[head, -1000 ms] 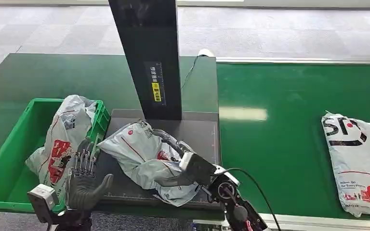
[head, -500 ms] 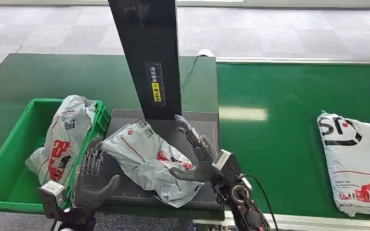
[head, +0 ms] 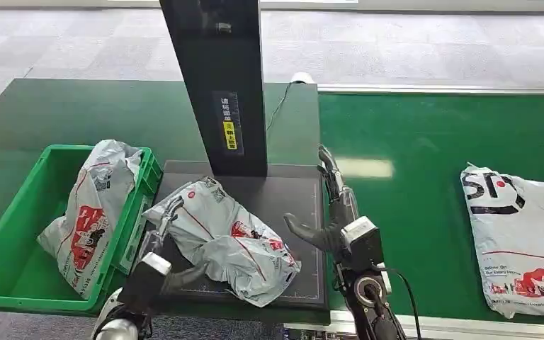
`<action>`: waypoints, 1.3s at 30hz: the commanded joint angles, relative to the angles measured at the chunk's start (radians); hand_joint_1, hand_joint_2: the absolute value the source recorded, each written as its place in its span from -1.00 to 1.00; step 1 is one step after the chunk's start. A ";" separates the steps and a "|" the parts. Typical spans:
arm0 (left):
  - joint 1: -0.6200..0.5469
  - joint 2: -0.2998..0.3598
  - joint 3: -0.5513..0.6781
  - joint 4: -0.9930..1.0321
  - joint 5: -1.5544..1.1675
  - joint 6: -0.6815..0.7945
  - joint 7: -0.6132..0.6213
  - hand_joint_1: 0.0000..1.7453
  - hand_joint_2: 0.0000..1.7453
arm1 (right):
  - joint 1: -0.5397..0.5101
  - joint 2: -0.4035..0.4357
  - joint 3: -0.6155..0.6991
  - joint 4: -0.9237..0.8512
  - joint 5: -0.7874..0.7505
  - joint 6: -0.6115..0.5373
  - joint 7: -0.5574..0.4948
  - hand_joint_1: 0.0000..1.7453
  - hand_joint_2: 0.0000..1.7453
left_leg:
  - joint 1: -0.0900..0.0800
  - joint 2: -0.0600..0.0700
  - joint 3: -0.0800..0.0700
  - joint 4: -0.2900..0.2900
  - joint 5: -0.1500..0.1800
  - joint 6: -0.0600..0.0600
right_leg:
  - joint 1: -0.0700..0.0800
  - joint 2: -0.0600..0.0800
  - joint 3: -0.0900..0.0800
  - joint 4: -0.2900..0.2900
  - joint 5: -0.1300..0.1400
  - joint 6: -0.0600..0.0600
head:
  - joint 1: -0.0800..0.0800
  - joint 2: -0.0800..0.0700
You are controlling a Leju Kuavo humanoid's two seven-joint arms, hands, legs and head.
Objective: Moved the parcel from conveyor to table for the left to box.
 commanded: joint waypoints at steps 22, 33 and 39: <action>-0.300 0.117 -0.249 0.506 -0.237 -0.037 0.198 -1.00 1.00 | 0.083 0.011 -0.079 -0.126 -0.006 -0.031 0.020 -1.00 1.00 | 0.000 -0.004 0.001 -0.001 0.001 0.001 | 0.000 -0.002 0.003 -0.001 0.001 0.000 | 0.000 0.000; -0.345 0.112 -0.255 0.519 -0.276 0.062 0.169 1.00 1.00 | 0.138 0.022 -0.113 -0.187 -0.008 -0.039 0.046 -1.00 1.00 | 0.000 -0.005 0.006 -0.001 0.003 0.002 | -0.001 -0.002 0.011 -0.001 0.003 0.000 | 0.000 0.000; -0.315 0.139 -0.265 0.405 -0.325 0.278 0.128 1.00 1.00 | 0.127 0.012 -0.108 -0.170 -0.019 -0.039 0.048 -1.00 1.00 | 0.001 -0.005 0.001 -0.003 0.007 0.002 | 0.000 0.000 0.005 -0.004 0.007 -0.001 | 0.000 0.000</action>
